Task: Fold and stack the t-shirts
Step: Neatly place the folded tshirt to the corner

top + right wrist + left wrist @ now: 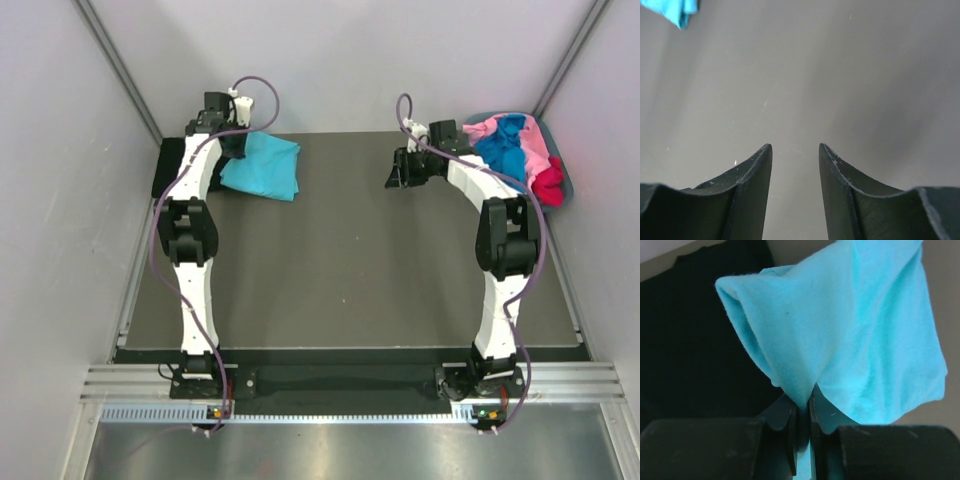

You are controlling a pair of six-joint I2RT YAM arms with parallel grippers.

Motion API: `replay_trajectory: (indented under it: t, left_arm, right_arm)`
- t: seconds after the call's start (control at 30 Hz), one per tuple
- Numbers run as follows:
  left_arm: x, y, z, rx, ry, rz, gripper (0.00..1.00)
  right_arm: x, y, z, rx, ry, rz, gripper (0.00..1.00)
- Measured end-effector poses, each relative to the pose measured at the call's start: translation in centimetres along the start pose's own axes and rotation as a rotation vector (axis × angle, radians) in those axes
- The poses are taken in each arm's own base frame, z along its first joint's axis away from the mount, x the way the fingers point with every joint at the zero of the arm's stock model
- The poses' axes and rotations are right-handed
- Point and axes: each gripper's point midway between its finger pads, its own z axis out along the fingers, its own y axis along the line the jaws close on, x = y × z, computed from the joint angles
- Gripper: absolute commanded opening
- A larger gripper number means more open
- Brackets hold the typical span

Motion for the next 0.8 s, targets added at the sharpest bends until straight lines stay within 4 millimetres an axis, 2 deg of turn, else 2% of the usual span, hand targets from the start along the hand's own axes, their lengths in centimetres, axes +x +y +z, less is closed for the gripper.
replay_trajectory:
  t: [0.27, 0.67, 0.8]
  left_arm:
    - [-0.5, 3.7, -0.5, -0.210, 0.006, 0.050, 0.00]
    - [-3.5, 7.7, -0.9, -0.403, -0.075, 0.100, 0.00]
    - [-3.4, 8.9, -0.6, -0.449, -0.072, 0.122, 0.00]
  right_arm:
    - [2.1, 0.0, 0.3, -0.010, 0.042, 0.026, 0.43]
    - [2.3, 0.1, 0.2, -0.013, 0.043, 0.026, 0.43]
    - [2.3, 0.1, 0.2, -0.013, 0.043, 0.027, 0.43]
